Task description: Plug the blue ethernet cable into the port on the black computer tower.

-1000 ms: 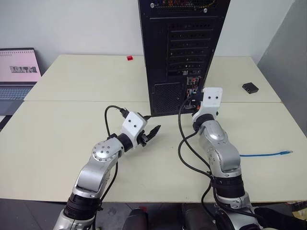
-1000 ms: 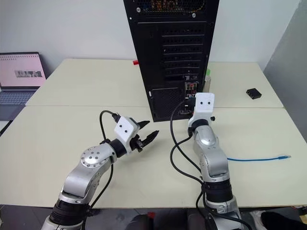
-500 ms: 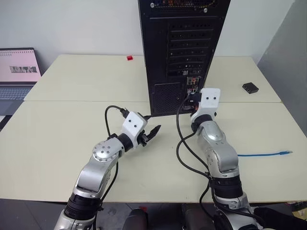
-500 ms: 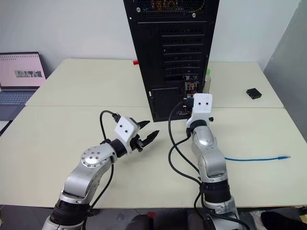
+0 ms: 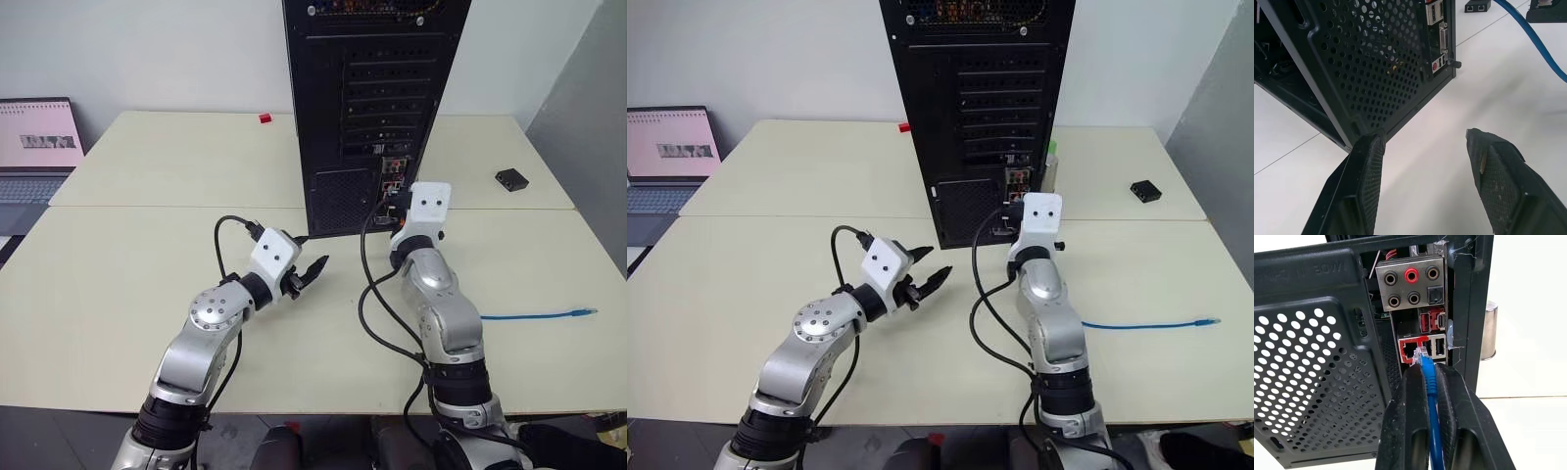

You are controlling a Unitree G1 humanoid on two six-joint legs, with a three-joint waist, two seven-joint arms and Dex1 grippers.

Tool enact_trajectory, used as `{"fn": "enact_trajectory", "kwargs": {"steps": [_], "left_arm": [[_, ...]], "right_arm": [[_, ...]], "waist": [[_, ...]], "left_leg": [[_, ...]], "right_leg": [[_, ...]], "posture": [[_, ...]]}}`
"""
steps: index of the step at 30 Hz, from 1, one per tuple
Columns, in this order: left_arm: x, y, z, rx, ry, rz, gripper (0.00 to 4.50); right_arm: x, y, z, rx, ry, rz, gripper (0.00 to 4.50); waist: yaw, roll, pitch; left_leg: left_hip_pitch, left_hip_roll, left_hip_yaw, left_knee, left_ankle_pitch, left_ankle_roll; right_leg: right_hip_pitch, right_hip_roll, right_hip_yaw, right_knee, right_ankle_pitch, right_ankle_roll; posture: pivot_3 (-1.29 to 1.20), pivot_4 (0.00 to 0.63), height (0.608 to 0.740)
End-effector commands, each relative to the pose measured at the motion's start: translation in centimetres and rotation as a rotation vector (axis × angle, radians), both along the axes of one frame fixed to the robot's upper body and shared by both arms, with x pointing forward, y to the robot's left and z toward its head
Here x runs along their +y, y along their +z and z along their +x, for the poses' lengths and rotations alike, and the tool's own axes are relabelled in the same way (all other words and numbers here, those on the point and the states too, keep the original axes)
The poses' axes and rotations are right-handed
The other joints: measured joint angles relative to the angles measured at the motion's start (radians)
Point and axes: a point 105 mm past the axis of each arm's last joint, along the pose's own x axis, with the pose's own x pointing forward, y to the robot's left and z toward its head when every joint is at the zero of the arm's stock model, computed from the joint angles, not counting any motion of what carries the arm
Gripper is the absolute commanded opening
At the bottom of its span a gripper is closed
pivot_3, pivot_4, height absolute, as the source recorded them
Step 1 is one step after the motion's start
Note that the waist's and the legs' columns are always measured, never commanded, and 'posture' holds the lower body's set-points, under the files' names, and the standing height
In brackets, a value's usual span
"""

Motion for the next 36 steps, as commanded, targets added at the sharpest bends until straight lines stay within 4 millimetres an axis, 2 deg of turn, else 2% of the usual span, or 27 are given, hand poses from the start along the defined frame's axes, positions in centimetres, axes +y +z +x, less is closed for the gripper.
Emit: {"fn": "enact_trajectory", "kwargs": {"steps": [1,5,12,26,31,36], "left_arm": [[-0.5,1.4,-0.3,-0.064,-0.021,-0.007,2.77],[-0.4,1.4,-0.2,-0.065,-0.019,-0.004,2.77],[-0.5,1.4,-0.3,-0.066,-0.02,-0.003,2.77],[-0.6,1.4,-0.2,-0.07,-0.022,-0.006,2.77],[-0.6,1.5,-0.2,-0.071,-0.02,-0.005,2.77],[-0.6,1.5,-0.2,-0.073,-0.019,-0.005,2.77]], "right_arm": [[0.9,2.2,-0.2,-0.071,0.025,0.023,0.0],[1.9,2.8,-0.4,-0.093,0.061,0.009,0.0],[2.3,2.6,-0.4,-0.089,0.076,-0.012,0.0],[1.7,0.8,0.1,-0.049,0.052,-0.064,0.0],[1.6,1.4,0.2,-0.061,0.044,-0.053,0.0],[2.2,2.8,0.4,-0.081,0.055,-0.052,0.0]], "waist": [[0.0,0.0,0.0],[-0.005,0.0,0.0],[-0.013,0.0,0.0],[-0.015,0.0,0.0],[-0.015,0.0,0.0],[-0.015,0.0,0.0]], "left_leg": [[0.0,0.0,0.0,0.0,0.0,0.0],[0.0,0.0,0.0,0.0,0.0,0.0],[0.0,0.0,0.0,0.0,0.0,0.0],[0.0,0.0,0.0,-0.001,0.0,0.0],[0.0,0.0,0.0,-0.001,0.0,0.0],[0.0,0.0,0.0,-0.001,0.0,0.0]], "right_leg": [[0.0,0.0,0.0,0.0,0.0,0.0],[0.0,0.0,0.0,0.0,0.0,0.0],[0.0,0.0,0.0,0.0,0.0,0.0],[0.0,0.0,0.0,0.0,0.0,0.0],[0.0,0.0,0.001,0.0,0.0,0.0],[-0.001,0.0,0.001,0.0,0.0,0.0]], "posture": [[0.0,0.15,0.74],[0.0,0.15,0.74],[0.0,0.15,0.74],[0.0,0.15,0.74],[0.0,0.15,0.74],[0.0,0.15,0.74]]}}
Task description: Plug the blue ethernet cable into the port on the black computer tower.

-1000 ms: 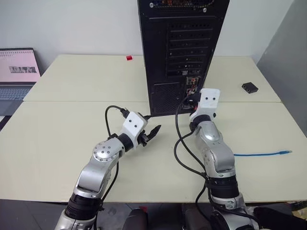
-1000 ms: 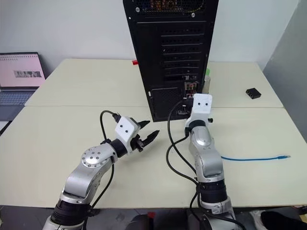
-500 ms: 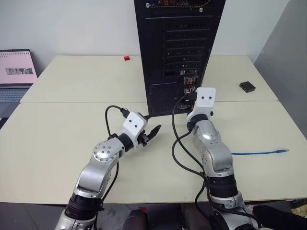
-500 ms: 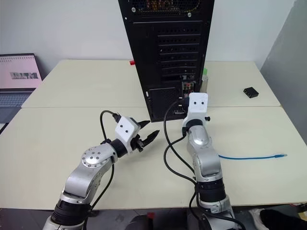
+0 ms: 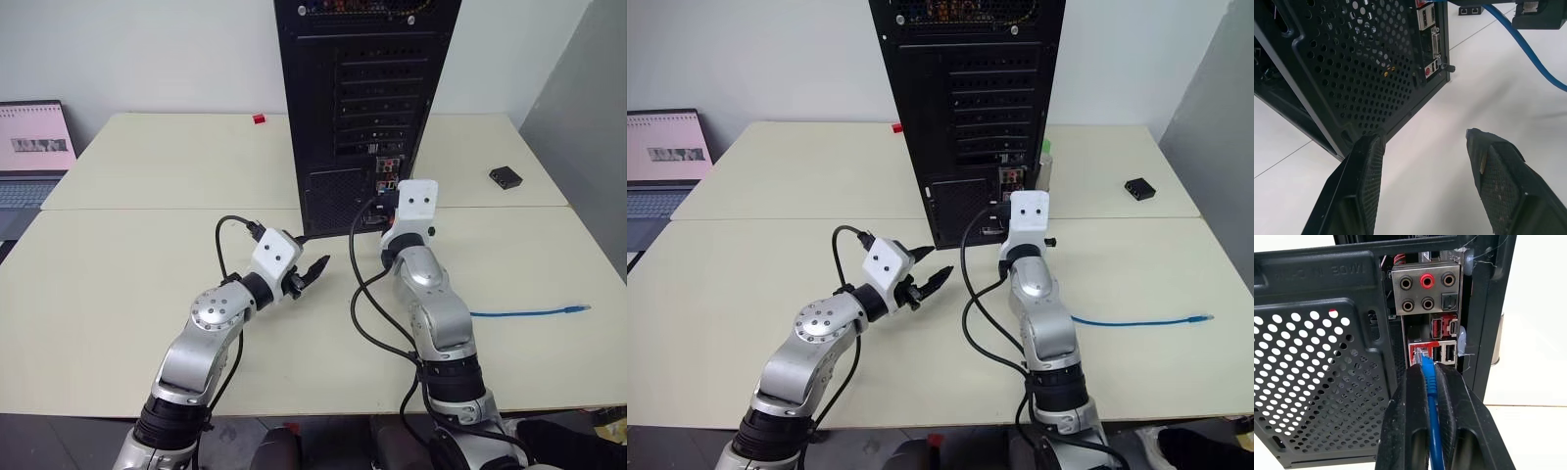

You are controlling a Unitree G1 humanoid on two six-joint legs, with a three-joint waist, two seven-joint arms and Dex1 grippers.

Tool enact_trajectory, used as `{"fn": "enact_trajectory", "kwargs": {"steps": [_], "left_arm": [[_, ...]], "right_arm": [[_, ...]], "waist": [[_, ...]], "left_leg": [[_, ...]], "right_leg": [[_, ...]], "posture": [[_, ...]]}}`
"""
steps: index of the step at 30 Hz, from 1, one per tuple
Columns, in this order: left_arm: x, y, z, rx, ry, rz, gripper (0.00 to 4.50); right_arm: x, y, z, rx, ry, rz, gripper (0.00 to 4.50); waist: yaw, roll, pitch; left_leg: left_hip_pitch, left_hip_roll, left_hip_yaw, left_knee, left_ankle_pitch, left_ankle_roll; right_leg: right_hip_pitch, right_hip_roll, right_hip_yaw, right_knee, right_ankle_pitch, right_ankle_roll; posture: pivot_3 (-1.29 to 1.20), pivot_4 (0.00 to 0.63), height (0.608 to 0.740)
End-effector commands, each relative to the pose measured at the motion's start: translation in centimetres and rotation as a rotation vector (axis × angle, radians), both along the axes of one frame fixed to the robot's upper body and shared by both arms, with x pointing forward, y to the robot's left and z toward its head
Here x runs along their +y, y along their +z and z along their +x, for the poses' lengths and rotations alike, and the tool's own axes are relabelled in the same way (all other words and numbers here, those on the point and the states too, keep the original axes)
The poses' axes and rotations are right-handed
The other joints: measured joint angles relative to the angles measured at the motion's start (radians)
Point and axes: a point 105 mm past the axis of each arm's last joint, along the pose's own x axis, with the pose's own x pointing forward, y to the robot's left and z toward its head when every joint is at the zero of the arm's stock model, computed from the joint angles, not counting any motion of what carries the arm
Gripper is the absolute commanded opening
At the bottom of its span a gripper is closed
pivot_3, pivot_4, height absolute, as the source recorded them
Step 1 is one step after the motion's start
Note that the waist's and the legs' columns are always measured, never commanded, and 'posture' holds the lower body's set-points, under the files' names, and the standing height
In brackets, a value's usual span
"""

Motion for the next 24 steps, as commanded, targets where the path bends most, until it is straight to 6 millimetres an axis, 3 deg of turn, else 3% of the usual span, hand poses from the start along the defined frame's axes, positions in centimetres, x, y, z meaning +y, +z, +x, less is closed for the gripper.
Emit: {"fn": "enact_trajectory", "kwargs": {"steps": [1,7,23,24], "left_arm": [[-0.5,1.4,-0.2,-0.066,-0.017,-0.005,2.77],[-0.6,1.4,-0.2,-0.065,-0.02,-0.006,2.77],[-0.7,1.3,-0.1,-0.066,-0.014,-0.009,2.77],[-0.7,1.3,-0.1,-0.066,-0.013,-0.008,2.81]], "right_arm": [[1.1,2.7,0.0,-0.067,0.027,0.01,0.0],[2.5,3.4,0.1,-0.07,0.071,0.027,0.0],[2.7,2.6,0.5,-0.045,0.093,0.033,0.0],[2.5,2.4,0.5,-0.041,0.091,0.033,0.68]], "waist": [[0.0,0.0,0.0],[-0.005,0.0,0.0],[-0.025,0.0,0.0],[-0.026,0.0,0.0]], "left_leg": [[0.0,0.0,0.0,0.0,0.0,0.0],[0.0,0.0,0.001,0.0,0.0,0.0],[0.0,0.0,0.001,0.0,0.0,0.0],[0.0,0.0,0.001,0.0,0.0,0.0]], "right_leg": [[0.0,0.0,0.0,0.0,0.0,0.0],[-0.001,0.0,0.001,0.0,0.0,0.0],[-0.001,0.0,0.002,0.001,0.0,0.0],[-0.001,0.001,0.002,0.001,0.0,0.0]], "posture": [[0.0,0.15,0.74],[0.0,0.15,0.74],[0.0,0.15,0.74],[0.0,0.15,0.74]]}}
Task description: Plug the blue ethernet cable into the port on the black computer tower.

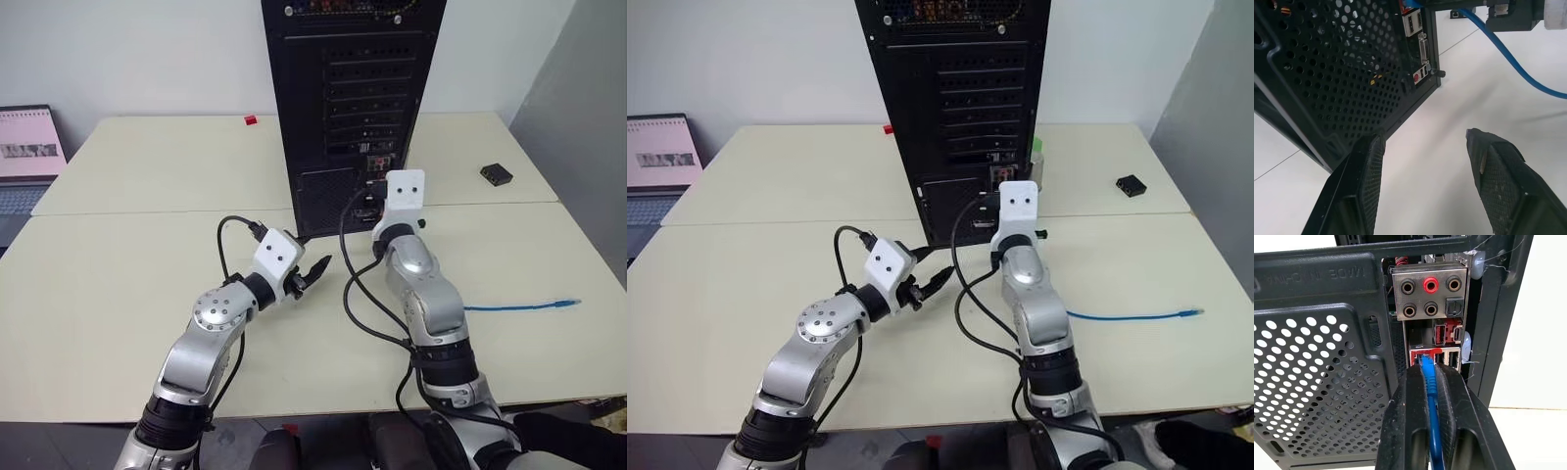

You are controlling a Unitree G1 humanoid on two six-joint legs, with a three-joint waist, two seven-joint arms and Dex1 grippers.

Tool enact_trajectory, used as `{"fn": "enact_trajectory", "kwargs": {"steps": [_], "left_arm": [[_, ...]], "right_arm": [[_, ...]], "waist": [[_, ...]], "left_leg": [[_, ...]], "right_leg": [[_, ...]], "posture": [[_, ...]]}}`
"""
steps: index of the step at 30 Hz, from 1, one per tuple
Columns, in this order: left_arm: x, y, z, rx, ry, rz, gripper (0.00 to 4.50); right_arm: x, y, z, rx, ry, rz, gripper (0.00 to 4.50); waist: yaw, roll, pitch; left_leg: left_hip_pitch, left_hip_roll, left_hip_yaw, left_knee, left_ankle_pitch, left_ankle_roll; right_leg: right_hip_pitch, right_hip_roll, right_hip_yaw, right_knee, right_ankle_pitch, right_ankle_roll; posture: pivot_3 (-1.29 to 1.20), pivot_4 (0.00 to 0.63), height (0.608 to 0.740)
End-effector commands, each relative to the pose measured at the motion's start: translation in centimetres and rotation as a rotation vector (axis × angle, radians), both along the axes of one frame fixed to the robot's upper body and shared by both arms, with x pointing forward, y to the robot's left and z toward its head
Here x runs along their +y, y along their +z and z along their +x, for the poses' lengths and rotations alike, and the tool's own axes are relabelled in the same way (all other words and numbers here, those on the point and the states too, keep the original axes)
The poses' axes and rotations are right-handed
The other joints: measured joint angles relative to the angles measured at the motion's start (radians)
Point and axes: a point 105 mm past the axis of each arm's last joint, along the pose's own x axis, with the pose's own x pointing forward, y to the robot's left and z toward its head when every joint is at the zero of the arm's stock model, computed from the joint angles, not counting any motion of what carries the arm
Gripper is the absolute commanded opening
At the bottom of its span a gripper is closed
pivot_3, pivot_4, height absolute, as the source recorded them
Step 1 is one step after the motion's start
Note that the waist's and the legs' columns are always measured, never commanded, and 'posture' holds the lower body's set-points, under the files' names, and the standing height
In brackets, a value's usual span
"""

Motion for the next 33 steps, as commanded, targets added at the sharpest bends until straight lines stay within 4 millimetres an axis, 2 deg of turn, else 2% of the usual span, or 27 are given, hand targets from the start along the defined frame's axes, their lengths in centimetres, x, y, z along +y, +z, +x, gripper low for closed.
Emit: {"fn": "enact_trajectory", "kwargs": {"steps": [1,7,13,17,19,22,25,29,33], "left_arm": [[-0.2,1.2,0.0,-0.056,-0.006,-0.002,2.81],[0.8,1.1,0.4,-0.044,0.016,0.014,2.81],[2.7,1.0,1.2,0.006,0.04,0.06,2.81],[4.9,1.8,1.9,0.022,0.003,0.13,2.81],[5.2,2.1,1.9,0.035,-0.048,0.153,2.81],[5.6,2.6,1.9,0.074,-0.129,0.171,2.81],[6.1,3.3,2.1,0.091,-0.172,0.178,2.81],[6.6,4.4,2.4,0.09,-0.192,0.18,2.81],[6.4,5.2,2.4,0.091,-0.236,0.178,2.81]], "right_arm": [[0.9,1.9,-0.6,-0.064,0.05,0.044,0.82],[-0.8,1.3,-1.9,-0.051,0.048,0.03,2.15],[-2.4,1.7,-4.4,-0.064,0.068,-0.003,3.59],[-4.1,2.4,-6.6,-0.086,0.265,-0.122,4.39],[-4.9,2.2,-7.4,-0.076,0.351,-0.226,4.47],[-7.4,2.4,-8.7,-0.043,0.497,-0.306,4.47],[-9.6,3.1,-9.1,-0.03,0.527,-0.348,4.47],[-10.8,3.7,-9.5,-0.013,0.569,-0.371,4.47],[-11.1,3.8,-9.8,0.008,0.609,-0.376,4.47]], "waist": [[0.0,0.0,0.0],[0.005,0.0,0.0],[0.011,0.0,0.0],[0.011,0.0,0.0],[0.016,0.0,0.001],[0.023,0.0,0.002],[0.026,-0.003,0.008],[0.025,-0.005,0.01],[0.026,-0.006,0.011]], "left_leg": [[0.0,0.0,0.0,0.0,0.0,0.0],[-0.003,-0.001,-0.001,-0.002,0.0,0.0],[-0.003,-0.001,-0.001,-0.001,0.0,0.0],[-0.003,-0.001,-0.001,-0.001,0.0,0.0],[-0.003,-0.001,-0.001,-0.001,0.0,0.0],[-0.003,-0.002,-0.001,-0.001,0.0,0.0],[-0.003,-0.002,-0.001,-0.001,0.0,0.0],[-0.002,-0.001,-0.001,-0.001,0.0,0.0],[-0.002,-0.001,0.0,-0.001,0.0,0.0]], "right_leg": [[0.0,0.0,0.0,0.0,0.0,0.0],[-0.001,-0.001,-0.001,-0.002,0.0,0.0],[-0.002,-0.002,-0.001,-0.001,0.0,0.0],[-0.002,0.0,-0.001,-0.001,0.0,0.001],[-0.002,0.0,-0.002,-0.001,0.0,0.001],[-0.001,-0.001,-0.002,-0.002,-0.001,0.001],[0.0,-0.001,-0.002,-0.003,-0.001,0.001],[0.0,0.0,-0.002,-0.002,-0.001,0.001],[0.0,0.0,-0.002,-0.002,-0.001,0.001]], "posture": [[0.0,0.15,0.74],[0.0,0.15,0.74],[0.0,0.15,0.74],[0.0,0.15,0.74],[0.0,0.15,0.74],[0.0,0.15,0.74],[0.0,0.15,0.74],[0.0,0.15,0.74],[0.0,0.15,0.74]]}}
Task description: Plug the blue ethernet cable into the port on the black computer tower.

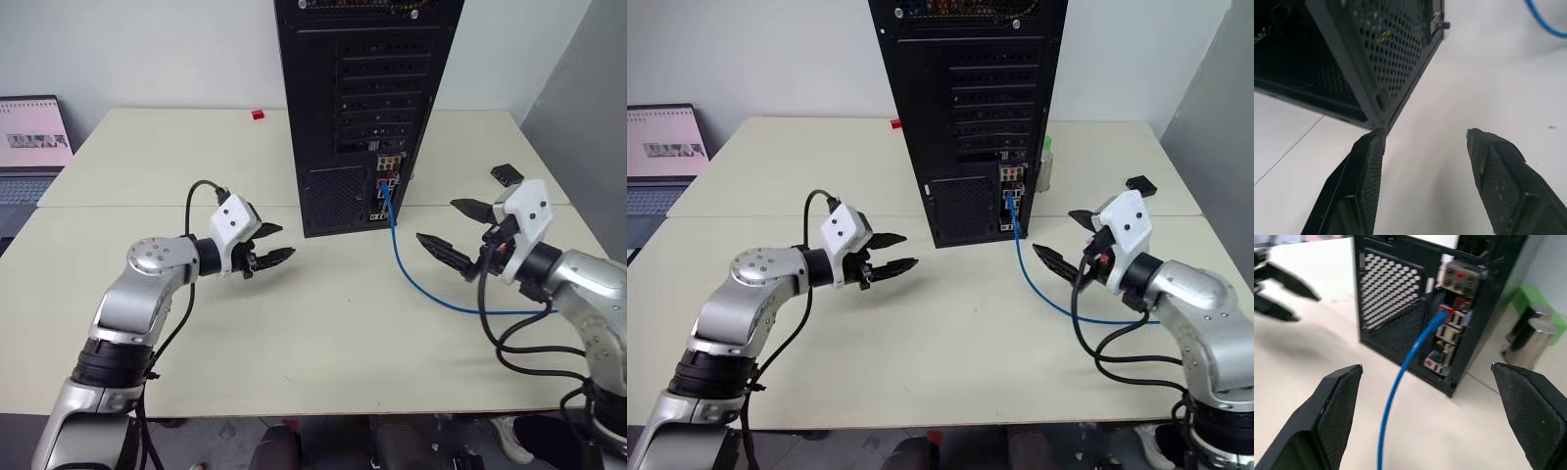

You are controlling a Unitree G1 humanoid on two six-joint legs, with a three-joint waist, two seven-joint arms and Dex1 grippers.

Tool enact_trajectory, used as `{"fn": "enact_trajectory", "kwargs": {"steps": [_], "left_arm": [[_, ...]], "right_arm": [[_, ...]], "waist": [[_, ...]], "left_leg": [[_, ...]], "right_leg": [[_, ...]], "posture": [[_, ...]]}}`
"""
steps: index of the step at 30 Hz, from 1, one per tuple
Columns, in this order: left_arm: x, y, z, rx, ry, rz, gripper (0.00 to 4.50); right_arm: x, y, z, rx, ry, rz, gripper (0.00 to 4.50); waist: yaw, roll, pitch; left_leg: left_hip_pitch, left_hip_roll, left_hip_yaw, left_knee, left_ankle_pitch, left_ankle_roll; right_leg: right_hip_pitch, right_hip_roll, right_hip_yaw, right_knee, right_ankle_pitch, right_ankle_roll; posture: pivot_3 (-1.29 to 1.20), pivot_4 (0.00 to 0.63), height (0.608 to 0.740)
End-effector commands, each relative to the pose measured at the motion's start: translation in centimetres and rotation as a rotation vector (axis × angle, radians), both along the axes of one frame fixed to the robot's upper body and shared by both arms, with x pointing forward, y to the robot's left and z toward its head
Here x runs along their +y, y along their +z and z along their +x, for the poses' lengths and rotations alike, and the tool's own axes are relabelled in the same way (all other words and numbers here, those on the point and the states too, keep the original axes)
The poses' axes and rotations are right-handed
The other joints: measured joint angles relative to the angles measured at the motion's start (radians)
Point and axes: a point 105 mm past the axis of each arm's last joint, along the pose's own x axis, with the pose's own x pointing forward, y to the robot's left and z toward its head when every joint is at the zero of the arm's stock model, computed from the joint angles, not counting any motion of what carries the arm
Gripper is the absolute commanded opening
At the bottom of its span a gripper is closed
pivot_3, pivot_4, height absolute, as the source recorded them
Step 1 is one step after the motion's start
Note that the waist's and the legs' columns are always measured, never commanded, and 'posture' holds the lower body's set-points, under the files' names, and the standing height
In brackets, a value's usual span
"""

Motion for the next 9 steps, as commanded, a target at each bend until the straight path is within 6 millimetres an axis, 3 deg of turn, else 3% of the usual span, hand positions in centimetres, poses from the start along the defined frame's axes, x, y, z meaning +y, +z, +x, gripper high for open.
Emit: {"fn": "enact_trajectory", "kwargs": {"steps": [1,9], "left_arm": [[-0.2,1.9,-0.2,-0.043,-0.056,-0.014,2.81],[-1.7,2.8,-0.4,-0.043,-0.115,-0.055,2.81]], "right_arm": [[-0.1,1.1,-0.6,-0.024,0.046,0.007,4.47],[-0.5,1.7,0.2,-0.019,0.041,0.062,4.47]], "waist": [[0.001,0.0,0.0],[0.005,-0.001,0.0]], "left_leg": [[0.0,0.0,0.0,0.0,0.0,0.0],[0.0,0.0,0.0,0.001,0.0,0.0]], "right_leg": [[0.0,0.0,0.0,0.0,0.0,0.0],[0.0,0.0,0.0,0.0,0.0,0.0]], "posture": [[0.0,0.15,0.74],[0.0,0.15,0.74]]}}
